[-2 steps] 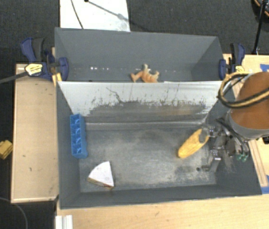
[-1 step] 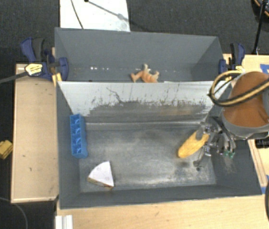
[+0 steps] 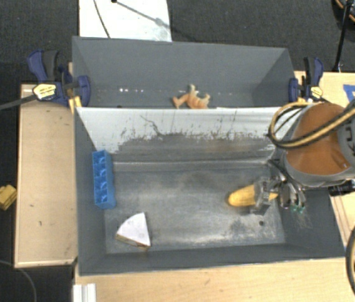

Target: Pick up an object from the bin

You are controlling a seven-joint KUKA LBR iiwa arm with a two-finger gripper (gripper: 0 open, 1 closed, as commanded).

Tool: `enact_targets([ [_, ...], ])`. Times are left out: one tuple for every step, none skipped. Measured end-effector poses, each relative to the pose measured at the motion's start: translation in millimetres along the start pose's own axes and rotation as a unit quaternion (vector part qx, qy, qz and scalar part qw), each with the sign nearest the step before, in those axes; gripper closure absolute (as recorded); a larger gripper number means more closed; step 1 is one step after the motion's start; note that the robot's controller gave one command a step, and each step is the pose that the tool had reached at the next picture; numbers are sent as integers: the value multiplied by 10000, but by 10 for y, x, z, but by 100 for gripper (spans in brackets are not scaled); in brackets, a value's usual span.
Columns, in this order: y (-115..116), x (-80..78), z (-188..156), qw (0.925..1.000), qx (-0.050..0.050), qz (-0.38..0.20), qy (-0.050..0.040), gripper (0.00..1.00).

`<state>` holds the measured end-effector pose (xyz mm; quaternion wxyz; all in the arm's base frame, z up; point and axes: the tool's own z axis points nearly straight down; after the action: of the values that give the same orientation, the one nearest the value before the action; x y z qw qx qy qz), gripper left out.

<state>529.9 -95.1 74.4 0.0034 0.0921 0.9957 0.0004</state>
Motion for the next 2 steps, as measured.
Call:
enact_targets([
  [9,5,15,10000,-4,-25,7,0],
  [9,5,15,10000,-3,-33,6,0],
])
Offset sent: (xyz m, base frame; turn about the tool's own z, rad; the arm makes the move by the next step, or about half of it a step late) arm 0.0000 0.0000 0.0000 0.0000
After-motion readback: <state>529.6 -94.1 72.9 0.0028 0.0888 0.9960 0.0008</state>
